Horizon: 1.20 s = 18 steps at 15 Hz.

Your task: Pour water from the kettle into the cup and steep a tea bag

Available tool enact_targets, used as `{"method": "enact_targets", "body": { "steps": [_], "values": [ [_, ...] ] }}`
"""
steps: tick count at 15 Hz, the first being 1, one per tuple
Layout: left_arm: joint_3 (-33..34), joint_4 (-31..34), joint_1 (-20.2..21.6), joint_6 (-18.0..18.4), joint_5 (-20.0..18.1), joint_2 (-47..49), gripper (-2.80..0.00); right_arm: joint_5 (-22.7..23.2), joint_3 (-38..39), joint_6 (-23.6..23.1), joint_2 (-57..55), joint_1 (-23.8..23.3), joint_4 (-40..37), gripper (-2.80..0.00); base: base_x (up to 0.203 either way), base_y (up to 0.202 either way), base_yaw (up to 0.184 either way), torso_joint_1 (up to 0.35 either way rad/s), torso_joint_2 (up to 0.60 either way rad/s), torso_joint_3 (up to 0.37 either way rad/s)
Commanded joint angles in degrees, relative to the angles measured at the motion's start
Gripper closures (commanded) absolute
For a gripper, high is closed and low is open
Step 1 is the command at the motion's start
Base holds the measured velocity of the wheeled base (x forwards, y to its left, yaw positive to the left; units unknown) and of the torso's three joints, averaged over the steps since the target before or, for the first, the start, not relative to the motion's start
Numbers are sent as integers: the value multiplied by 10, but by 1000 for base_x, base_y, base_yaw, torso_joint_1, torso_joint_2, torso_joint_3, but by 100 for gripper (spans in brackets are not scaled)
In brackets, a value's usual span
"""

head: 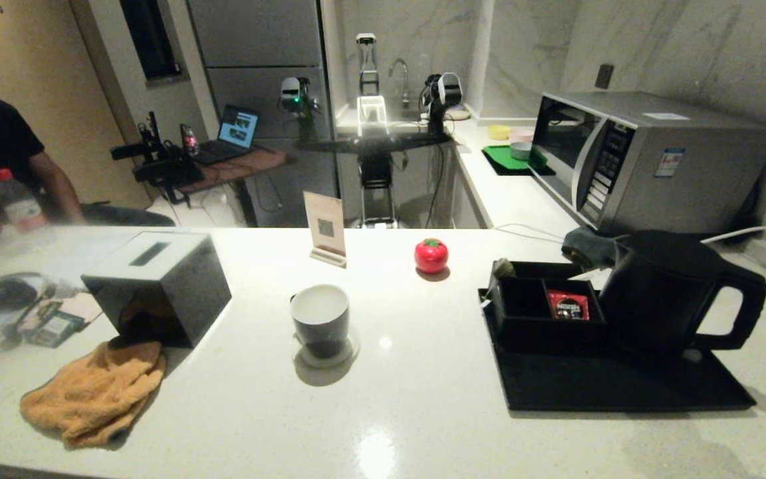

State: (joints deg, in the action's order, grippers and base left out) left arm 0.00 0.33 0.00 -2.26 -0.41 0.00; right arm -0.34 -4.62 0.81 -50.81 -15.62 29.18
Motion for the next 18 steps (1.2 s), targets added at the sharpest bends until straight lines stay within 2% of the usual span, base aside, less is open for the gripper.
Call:
{"method": "enact_targets", "body": {
  "steps": [1,4,7,13,18],
  "values": [
    [0,0,0,0,0,0,0,0,12,9,-39,-4,2,-280,0,0,0,0,0,0],
    [0,0,0,0,0,0,0,0,13,35,-66,-4,10,-280,0,0,0,0,0,0],
    [0,0,0,0,0,0,0,-2,-1,41,-99,-3,24,-280,0,0,0,0,0,0],
    [0,0,0,0,0,0,0,-6,4,50,-180,-1,153,-280,0,0,0,0,0,0],
    [0,0,0,0,0,0,0,-7,5,50,-248,-2,216,-280,0,0,0,0,0,0]
  ]
}}
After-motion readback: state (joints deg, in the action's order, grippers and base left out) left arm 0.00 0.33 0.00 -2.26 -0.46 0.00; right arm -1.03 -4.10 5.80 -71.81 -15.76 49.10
